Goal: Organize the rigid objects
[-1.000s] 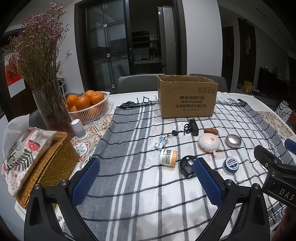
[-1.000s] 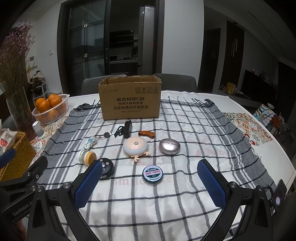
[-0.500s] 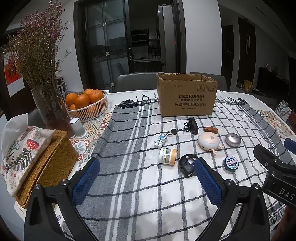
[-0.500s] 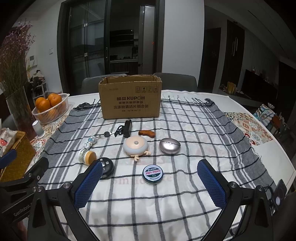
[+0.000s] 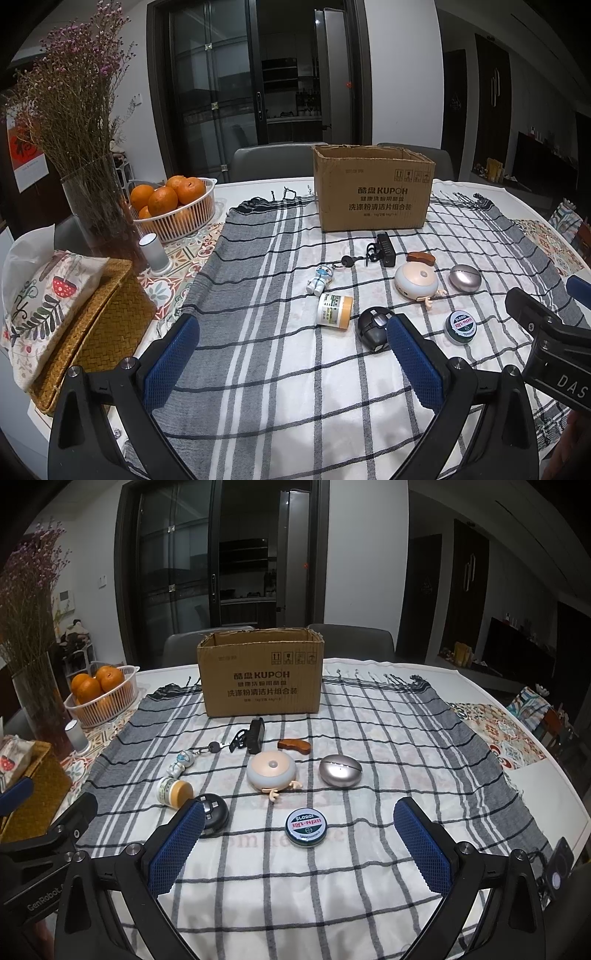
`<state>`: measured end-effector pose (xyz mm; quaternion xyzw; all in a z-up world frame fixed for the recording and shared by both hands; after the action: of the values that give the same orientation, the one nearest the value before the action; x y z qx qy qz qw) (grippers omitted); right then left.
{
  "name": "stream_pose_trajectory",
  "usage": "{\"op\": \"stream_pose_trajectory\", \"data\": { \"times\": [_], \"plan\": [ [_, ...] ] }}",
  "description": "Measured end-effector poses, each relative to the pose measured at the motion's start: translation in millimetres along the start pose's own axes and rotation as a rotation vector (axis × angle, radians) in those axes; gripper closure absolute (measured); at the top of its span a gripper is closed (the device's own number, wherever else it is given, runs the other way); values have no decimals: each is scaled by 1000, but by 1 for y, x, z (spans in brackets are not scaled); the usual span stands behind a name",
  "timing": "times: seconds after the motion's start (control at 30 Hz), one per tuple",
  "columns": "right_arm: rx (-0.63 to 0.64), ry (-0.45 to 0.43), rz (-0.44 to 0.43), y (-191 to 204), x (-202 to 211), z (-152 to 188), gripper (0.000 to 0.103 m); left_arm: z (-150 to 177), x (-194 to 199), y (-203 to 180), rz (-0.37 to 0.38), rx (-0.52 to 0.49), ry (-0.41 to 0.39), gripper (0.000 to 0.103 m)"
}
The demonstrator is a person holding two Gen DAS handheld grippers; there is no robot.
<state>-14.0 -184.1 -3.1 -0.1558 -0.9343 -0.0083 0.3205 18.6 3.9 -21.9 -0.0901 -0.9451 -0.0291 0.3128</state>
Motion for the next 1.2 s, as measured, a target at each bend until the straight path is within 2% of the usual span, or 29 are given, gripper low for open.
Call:
{"op": "stream_pose_trajectory", "data": {
  "times": [0.37, 0.7, 1.0, 1.2],
  "plan": [
    [2, 1, -1, 0, -1, 1, 0, 0, -4, -3, 7, -6, 8, 0],
    [15, 36, -19, -5, -22, 9, 0, 10, -26, -27, 90, -67, 42, 0],
    [57, 91, -54, -10, -59, 17, 2, 18, -60, -44, 140, -100, 90, 9],
    [73, 146, -89, -9, -86, 22, 7, 24, -83, -54, 178, -118, 132, 19]
  ]
}}
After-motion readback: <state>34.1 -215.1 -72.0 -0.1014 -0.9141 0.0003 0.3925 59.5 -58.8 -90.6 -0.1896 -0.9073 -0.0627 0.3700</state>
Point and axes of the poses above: each gripper's, at about its wrist camera, not at the fingertips, and x roughly against the way its jaws point, y to its left, z to its underside, the point moved 2 cm from there along -x, roughly the way its jaws point, and after that the axes turned 6 degrees about z, right-handed, at the moved point
